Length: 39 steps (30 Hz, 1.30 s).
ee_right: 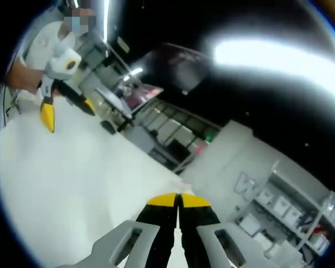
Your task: Open the resealable bag by pulling the two sides of the seal apart until the entire bag opening is separated and visibly accessible.
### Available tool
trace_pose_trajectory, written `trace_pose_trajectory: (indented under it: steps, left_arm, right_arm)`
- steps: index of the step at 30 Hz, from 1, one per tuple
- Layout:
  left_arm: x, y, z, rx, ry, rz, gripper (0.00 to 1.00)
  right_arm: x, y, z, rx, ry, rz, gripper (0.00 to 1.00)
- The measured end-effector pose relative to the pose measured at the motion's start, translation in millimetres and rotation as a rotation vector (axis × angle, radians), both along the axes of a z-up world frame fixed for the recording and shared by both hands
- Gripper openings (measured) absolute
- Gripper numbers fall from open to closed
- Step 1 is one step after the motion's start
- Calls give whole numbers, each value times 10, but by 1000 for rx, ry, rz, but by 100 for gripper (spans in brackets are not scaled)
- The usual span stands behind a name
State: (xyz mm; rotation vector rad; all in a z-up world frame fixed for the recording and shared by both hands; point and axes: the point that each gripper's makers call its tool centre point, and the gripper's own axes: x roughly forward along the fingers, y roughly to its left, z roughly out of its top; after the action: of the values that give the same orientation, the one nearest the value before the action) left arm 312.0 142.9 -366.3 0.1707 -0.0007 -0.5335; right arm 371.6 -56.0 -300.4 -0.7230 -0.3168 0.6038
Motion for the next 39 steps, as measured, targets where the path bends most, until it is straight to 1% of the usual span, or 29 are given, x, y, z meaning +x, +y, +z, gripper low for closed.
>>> trace_pose_trajectory:
  steps: [7,15,21,25,39]
  left_arm:
    - [-4,-36,-11,4,3,-9,95]
    - [-18,-29,0,5,1,-5,95]
    - [-29,-56,7,9,-1,-11,95]
    - [-29,-50,7,8,-1,-9,95]
    - [-33,-89,8,14,0,-16,95]
  right_arm:
    - [-92,-26,-16,10,1,0,0]
    - [-220,-41,-25,25,2,9,0]
    - [-314,-52,-40,24,-1,14,0]
    - [-360,-75,-45,37,2,13,0]
    - [-531,-80,-84,47,3,23,0]
